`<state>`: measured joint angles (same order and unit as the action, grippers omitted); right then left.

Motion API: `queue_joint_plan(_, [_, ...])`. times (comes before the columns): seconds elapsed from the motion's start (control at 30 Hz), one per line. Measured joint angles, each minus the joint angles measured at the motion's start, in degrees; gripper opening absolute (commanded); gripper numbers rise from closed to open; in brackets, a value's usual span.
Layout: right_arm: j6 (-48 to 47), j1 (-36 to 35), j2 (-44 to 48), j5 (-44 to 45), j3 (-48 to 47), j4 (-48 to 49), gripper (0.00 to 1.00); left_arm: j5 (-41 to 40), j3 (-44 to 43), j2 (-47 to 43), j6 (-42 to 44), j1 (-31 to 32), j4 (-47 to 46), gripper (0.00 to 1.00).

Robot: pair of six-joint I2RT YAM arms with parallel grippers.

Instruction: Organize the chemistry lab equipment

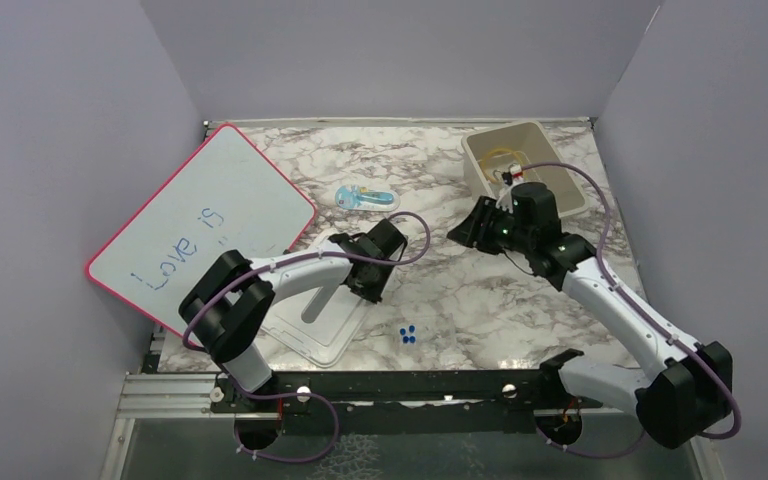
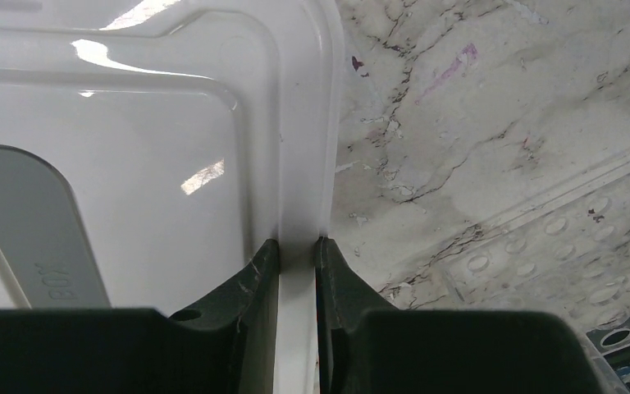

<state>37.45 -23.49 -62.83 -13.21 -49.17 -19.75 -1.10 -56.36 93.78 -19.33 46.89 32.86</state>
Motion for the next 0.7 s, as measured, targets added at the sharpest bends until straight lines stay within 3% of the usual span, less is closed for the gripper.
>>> queue_joint_plan(0.4, [2.78, -5.07, -5.42, 1.11, 9.51, 8.83, 0.58, -2.32, -0.2, -4.42, -0.15, 0.15, -0.07, 0.0])
queue_joint_plan(0.7, [7.19, -8.7, -11.93, -1.62, 11.21, 19.08, 0.7, -2.34, -0.24, -8.17, -0.81, 0.17, -1.99, 0.0])
